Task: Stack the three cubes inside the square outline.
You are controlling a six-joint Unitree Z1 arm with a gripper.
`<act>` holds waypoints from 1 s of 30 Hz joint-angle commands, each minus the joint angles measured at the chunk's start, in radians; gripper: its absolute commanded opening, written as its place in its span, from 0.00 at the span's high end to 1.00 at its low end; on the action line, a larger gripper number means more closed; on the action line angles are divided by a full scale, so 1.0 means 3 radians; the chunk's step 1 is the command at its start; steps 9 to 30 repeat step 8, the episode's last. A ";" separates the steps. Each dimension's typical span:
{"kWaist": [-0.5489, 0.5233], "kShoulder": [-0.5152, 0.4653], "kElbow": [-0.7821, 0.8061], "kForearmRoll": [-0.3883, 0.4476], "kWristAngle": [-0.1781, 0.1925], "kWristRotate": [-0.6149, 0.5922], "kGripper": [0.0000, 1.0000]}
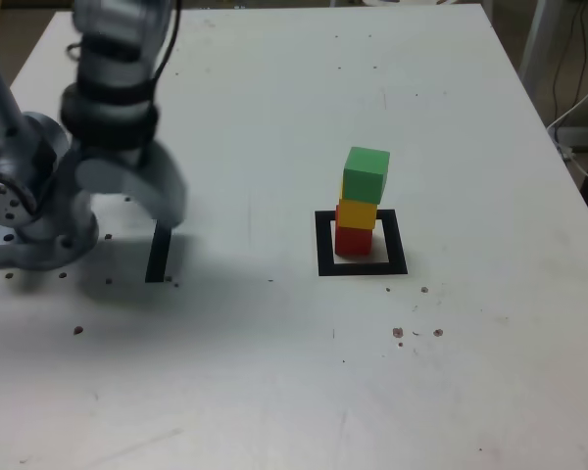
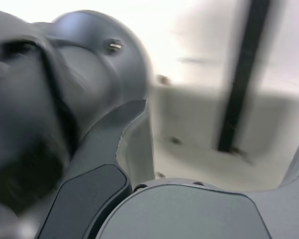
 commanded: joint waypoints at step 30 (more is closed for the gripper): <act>0.0011 0.0026 -0.0007 -0.0049 -0.0008 0.0013 0.00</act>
